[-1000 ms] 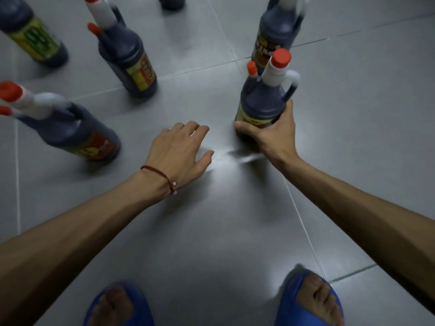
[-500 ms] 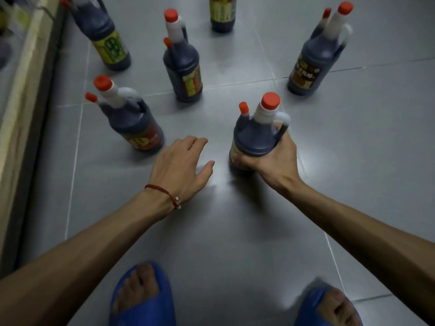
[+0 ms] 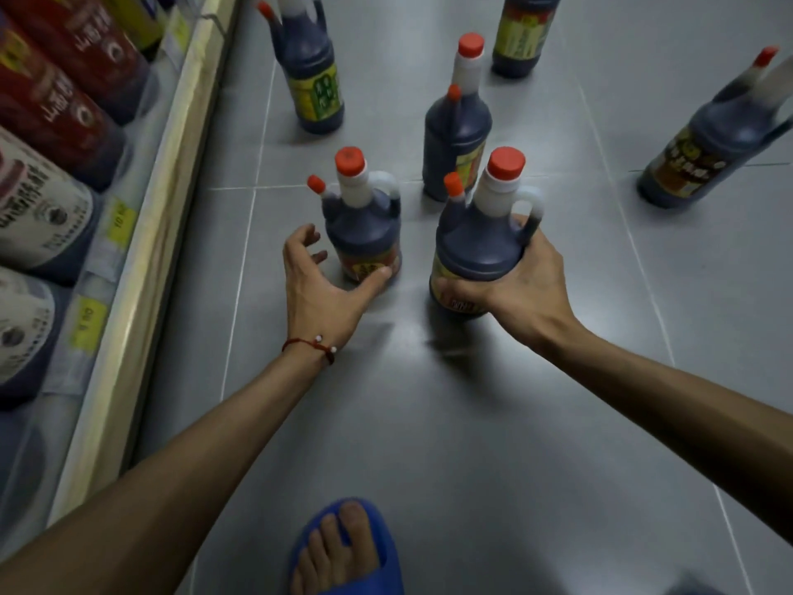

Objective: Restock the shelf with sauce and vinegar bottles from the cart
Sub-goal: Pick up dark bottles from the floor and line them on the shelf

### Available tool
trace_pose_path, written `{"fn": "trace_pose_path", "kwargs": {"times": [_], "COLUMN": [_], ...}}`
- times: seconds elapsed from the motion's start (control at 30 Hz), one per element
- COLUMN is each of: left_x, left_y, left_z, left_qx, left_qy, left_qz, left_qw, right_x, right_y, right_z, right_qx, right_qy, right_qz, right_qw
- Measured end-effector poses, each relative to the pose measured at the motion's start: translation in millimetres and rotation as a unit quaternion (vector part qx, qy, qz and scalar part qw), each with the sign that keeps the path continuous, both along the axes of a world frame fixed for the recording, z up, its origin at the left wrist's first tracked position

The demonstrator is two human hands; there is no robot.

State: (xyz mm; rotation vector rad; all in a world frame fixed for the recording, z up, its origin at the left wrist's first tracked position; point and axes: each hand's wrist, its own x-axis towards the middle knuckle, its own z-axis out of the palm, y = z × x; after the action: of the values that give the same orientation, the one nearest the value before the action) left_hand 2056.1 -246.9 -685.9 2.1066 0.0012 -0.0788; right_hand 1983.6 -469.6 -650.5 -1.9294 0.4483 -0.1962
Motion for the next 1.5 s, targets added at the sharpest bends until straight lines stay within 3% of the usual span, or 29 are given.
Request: {"fn": "trace_pose_path", "kwargs": {"times": [0.17,0.47,0.83,1.07,1.5], "left_x": [36.0,36.2,-21.1,-52.3,-124.4], "left_y": [-4.4,-20.6,-20.0,2.0,41.4], "left_z": [-2.8,-3.1,28.9,138.5,441.1], "left_qx": [-0.042,0.032,0.001,0.019,0.030], "left_qy": [0.042,-0.025,-0.053,-0.048,-0.008], "left_qz": [-0.089,-0.028,-0.008,0.029,0.146], "left_qw": [0.994,0.999,0.999,0.998,0.989], "right_x": [9.1,4.7,-14.6,-29.4,-32.4], "right_y": [2.6,-3.8,-28.7,-28.7,12.7], "right_z": [-3.2,-10.4,28.9,127.9,430.6], "right_qx": [-0.006,0.018,0.014,0.052,0.056], "right_qy": [0.010,0.046,0.053,0.091,0.116], "right_qz": [0.012,0.015,0.103,0.145,0.267], "right_qw": [1.000,0.999,0.993,0.984,0.955]}}
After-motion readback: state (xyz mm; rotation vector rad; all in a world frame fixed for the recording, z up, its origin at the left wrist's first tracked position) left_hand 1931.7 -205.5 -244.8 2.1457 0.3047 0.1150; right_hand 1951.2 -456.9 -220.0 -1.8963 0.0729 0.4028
